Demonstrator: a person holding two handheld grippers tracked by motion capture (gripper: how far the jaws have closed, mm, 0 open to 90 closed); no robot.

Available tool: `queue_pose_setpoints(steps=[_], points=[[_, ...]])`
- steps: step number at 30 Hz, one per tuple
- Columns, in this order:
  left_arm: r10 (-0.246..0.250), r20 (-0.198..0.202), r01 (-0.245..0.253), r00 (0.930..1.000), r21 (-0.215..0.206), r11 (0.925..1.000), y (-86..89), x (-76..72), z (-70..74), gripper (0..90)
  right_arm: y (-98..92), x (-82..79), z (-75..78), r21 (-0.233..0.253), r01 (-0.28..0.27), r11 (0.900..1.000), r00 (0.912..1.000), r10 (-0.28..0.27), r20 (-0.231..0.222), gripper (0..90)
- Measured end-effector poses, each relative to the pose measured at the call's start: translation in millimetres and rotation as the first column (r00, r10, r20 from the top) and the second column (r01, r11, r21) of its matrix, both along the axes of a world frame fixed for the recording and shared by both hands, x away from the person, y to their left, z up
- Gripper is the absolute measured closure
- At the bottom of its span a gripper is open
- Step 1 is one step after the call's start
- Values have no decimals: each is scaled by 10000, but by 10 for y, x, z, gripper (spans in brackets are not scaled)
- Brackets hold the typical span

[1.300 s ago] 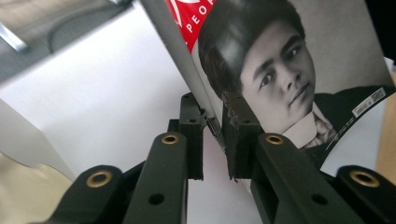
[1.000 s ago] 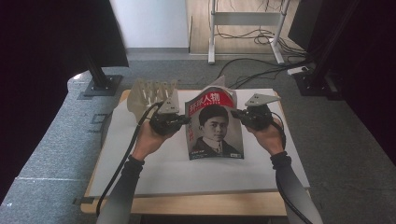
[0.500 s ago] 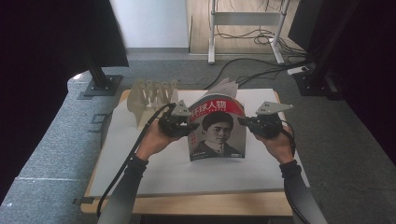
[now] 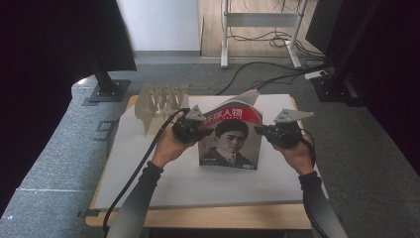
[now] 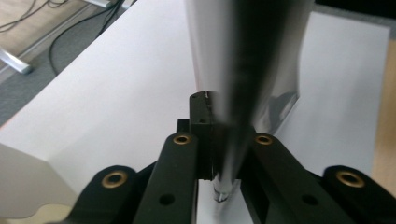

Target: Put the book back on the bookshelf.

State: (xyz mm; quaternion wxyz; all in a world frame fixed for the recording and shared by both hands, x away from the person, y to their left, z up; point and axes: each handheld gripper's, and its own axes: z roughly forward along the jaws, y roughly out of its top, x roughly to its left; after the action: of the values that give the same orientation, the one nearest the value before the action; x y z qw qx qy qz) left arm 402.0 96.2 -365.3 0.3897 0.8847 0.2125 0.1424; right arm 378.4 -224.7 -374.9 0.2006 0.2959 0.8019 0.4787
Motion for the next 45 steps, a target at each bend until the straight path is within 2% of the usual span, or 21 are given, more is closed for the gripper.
queue_pose_setpoints(steps=[3,7,13,16,22,28,34,39,45], points=[[-5,159,6,9999,-60,10000,14,-10,2,868,-66,1,-37,79,233,9997,9997,-232,-123,754],[47,150,-45,9999,-150,9999,53,-13,19,869,-136,15,-134,143,546,9984,9980,-541,-331,636],[361,105,-358,9993,-213,9991,146,-24,59,869,-178,22,-342,-277,948,9951,9927,-966,-724,438],[530,-22,-530,9986,-432,9977,237,-25,86,870,-191,25,-450,-543,1138,9920,9898,-1179,-801,363],[806,-133,-814,9967,-707,9942,414,-51,134,870,-228,36,-712,-779,1451,9863,9799,-1542,-1266,210],[1084,-150,-1092,9940,-708,9915,577,-111,198,871,-221,36,-983,-1140,1728,9783,9672,-1904,-1683,130],[1467,-195,-1477,9890,-758,9861,751,-173,260,872,-213,6,-1164,-1315,1764,9755,9604,-1998,-1941,116],[1788,-235,-1802,9836,-968,9788,931,-231,307,872,-220,-22,-1278,-1367,1959,9710,9537,-2211,-2040,97],[2306,-366,-2333,9724,-1139,9657,1156,-309,337,871,-236,-44,-1408,-1579,2123,9644,9459,-2434,-2144,38]])
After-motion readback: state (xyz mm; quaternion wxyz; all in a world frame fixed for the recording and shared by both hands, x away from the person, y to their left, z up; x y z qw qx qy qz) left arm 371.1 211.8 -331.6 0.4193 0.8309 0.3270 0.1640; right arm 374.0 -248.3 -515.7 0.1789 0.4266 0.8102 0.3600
